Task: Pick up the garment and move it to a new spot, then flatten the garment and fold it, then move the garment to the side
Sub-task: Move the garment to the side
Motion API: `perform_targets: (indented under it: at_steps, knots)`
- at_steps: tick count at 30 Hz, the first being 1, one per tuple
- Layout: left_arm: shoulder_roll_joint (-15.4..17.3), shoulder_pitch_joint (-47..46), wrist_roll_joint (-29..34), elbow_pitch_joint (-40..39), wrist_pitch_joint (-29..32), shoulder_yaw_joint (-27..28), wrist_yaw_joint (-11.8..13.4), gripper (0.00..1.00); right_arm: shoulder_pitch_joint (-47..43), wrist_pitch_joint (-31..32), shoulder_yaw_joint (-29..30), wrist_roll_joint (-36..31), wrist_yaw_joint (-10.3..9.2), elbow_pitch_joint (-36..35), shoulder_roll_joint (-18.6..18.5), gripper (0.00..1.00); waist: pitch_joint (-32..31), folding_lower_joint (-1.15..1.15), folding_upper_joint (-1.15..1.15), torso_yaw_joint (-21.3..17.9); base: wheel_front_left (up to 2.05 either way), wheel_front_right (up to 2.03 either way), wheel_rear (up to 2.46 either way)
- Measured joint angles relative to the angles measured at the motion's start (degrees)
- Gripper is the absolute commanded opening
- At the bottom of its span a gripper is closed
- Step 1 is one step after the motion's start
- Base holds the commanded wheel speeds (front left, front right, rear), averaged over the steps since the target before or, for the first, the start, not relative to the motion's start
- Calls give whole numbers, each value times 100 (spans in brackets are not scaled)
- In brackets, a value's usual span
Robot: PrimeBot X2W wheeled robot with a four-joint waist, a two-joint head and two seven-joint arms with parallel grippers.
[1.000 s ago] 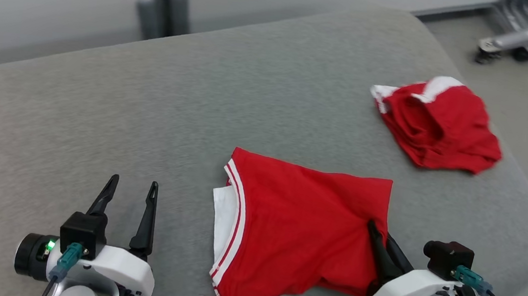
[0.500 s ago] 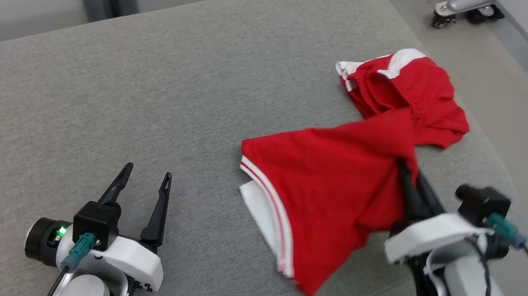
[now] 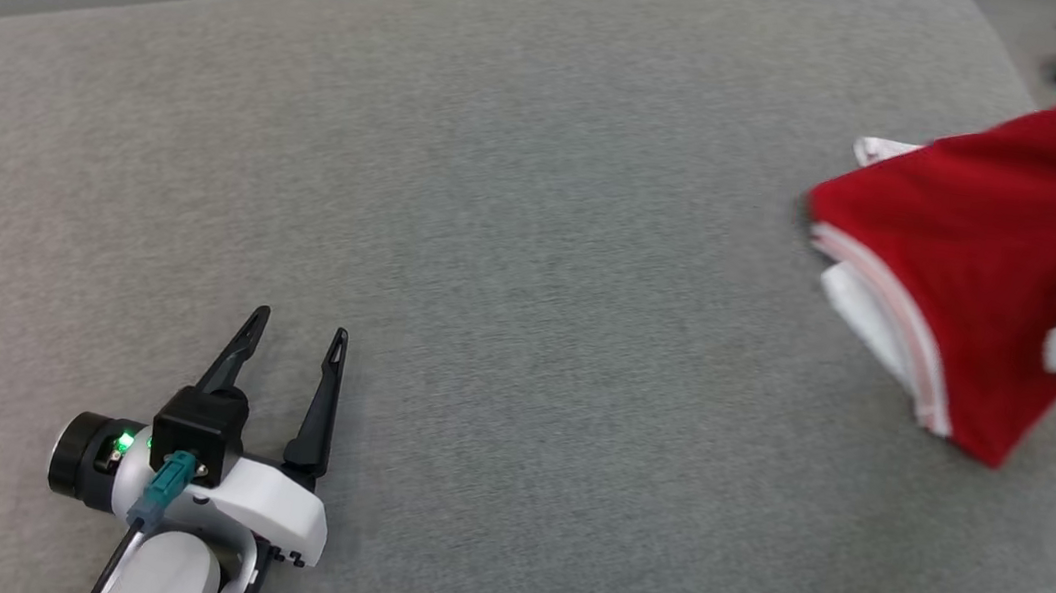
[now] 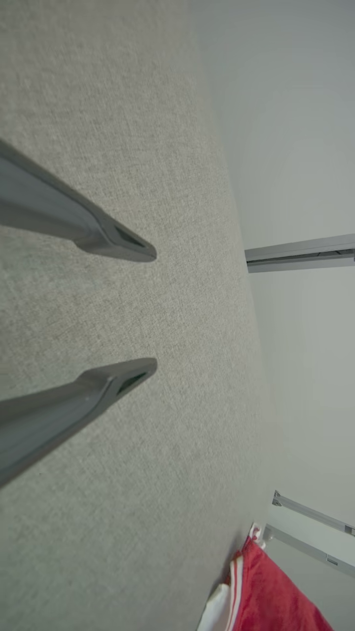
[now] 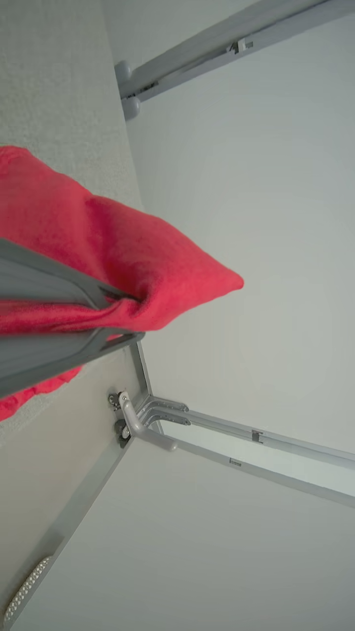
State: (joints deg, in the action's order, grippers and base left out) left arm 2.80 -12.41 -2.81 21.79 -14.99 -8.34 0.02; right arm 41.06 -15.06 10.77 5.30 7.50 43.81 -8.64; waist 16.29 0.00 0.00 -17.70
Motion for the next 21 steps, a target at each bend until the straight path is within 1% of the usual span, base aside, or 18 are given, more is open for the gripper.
perform_targets:
  at_steps: [4, 7, 8, 9, 10, 11, 14, 16, 18, 21]
  knots:
    - [0, -56, 53, -27, -1, -5, -13, 100, 197, 0, 883, -501, 0, 258, -300, 0, 91, 0, 0, 308, 0, 0, 0]
    - [1, -72, 79, -43, 0, -8, -18, 100, 279, 0, 1470, -913, 0, 438, -425, 0, 145, 0, 0, 498, 0, 0, 0]
    - [1, -72, 81, -45, 0, -9, -21, 100, 308, 0, 1682, -1067, 0, 504, -454, 20, 160, 0, 0, 552, 0, 0, 0]
    - [1, -73, 89, -46, 0, -4, -22, 100, 333, -1, 1905, -1241, 0, 625, -483, 44, 172, 0, 0, 601, 0, 0, 0]
    - [1, -73, 101, -45, 0, -3, -26, 100, 339, 0, 2134, -1417, 0, 745, -501, 87, 180, 0, 0, 647, 0, 0, 0]
    - [3, -73, 105, -44, 0, 1, -43, 100, 338, -1, 2350, -1597, 0, 813, -520, 100, 183, 0, 0, 688, 0, 0, 0]
    - [3, -73, 112, -43, 0, 5, -46, 100, 322, -1, 3092, -2116, 0, 980, -595, 100, 154, 0, 0, 797, 0, 0, 0]
    - [1, -73, 111, -45, 0, 15, -44, 100, 299, 0, 3384, -2410, -1, 928, -560, 100, 106, 0, 0, 858, 0, 0, 0]
    - [2, -69, 96, -47, 0, 38, -11, 100, 298, -1, 3450, -2503, -1, 794, -416, 100, 43, 0, 0, 905, 0, 0, 0]
    - [3, -37, 45, -66, 0, 104, 22, 100, 232, -2, 3133, -2491, 0, 449, -193, 100, -66, 0, 0, 972, 0, 0, 0]
